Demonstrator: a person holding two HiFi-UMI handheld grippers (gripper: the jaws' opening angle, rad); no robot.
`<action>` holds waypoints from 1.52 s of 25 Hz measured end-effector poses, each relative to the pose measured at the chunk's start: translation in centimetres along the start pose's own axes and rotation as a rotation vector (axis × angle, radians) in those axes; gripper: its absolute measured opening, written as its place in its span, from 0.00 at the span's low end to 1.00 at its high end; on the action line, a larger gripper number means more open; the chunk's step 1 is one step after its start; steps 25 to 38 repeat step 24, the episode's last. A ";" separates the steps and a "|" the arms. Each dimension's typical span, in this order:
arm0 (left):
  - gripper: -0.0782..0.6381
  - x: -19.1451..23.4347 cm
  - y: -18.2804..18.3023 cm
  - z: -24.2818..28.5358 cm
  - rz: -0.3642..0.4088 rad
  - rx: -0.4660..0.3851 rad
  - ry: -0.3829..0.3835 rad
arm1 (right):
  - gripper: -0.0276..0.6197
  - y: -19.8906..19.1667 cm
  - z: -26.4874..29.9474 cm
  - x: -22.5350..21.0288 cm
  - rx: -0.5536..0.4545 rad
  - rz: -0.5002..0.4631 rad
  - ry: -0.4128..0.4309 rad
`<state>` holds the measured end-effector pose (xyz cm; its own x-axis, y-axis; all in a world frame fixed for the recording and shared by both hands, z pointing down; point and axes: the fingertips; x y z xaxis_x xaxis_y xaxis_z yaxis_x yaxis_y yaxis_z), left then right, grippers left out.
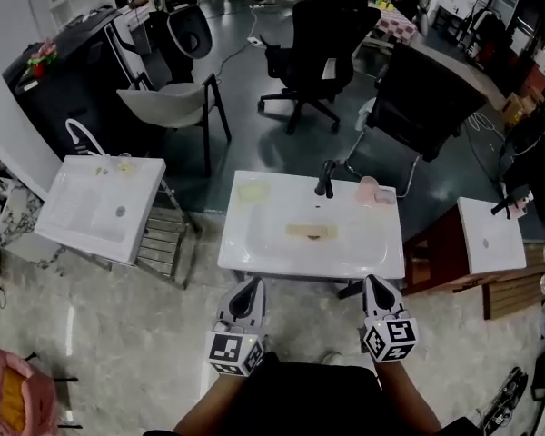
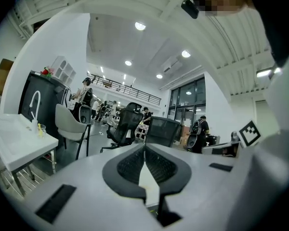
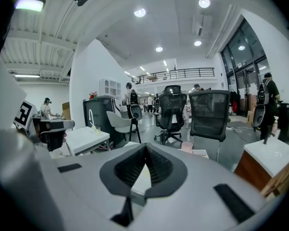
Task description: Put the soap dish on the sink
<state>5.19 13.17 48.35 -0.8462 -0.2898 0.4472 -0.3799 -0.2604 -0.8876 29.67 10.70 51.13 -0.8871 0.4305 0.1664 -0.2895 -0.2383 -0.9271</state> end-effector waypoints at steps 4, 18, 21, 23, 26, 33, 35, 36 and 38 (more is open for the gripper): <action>0.13 -5.1 -0.9 1.2 0.021 -0.007 -0.025 | 0.04 -0.3 -2.6 -3.4 -0.020 -0.017 -0.016; 0.13 -17.5 -7.4 3.1 0.058 0.061 -0.042 | 0.04 -4.4 -10.6 -10.9 -0.020 -0.007 -0.007; 0.13 -19.8 -8.6 3.4 0.061 0.064 -0.037 | 0.04 -5.2 -11.8 -12.2 -0.023 -0.009 0.009; 0.13 -21.3 -9.4 3.5 0.060 0.063 -0.034 | 0.04 -5.6 -12.7 -13.1 -0.026 -0.013 0.018; 0.13 -22.1 -9.8 3.6 0.059 0.062 -0.032 | 0.04 -5.8 -13.1 -13.6 -0.027 -0.015 0.023; 0.13 -22.1 -9.8 3.6 0.059 0.062 -0.032 | 0.04 -5.8 -13.1 -13.6 -0.027 -0.015 0.023; 0.13 -22.1 -9.8 3.6 0.059 0.062 -0.032 | 0.04 -5.8 -13.1 -13.6 -0.027 -0.015 0.023; 0.13 -22.1 -9.8 3.6 0.059 0.062 -0.032 | 0.04 -5.8 -13.1 -13.6 -0.027 -0.015 0.023; 0.13 -22.1 -9.8 3.6 0.059 0.062 -0.032 | 0.04 -5.8 -13.1 -13.6 -0.027 -0.015 0.023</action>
Point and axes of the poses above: the fingertips, and each gripper's own axes: z forward along the fingers, x to its left, y out of its top, and after that the axes turned 13 degrees about -z, right-handed
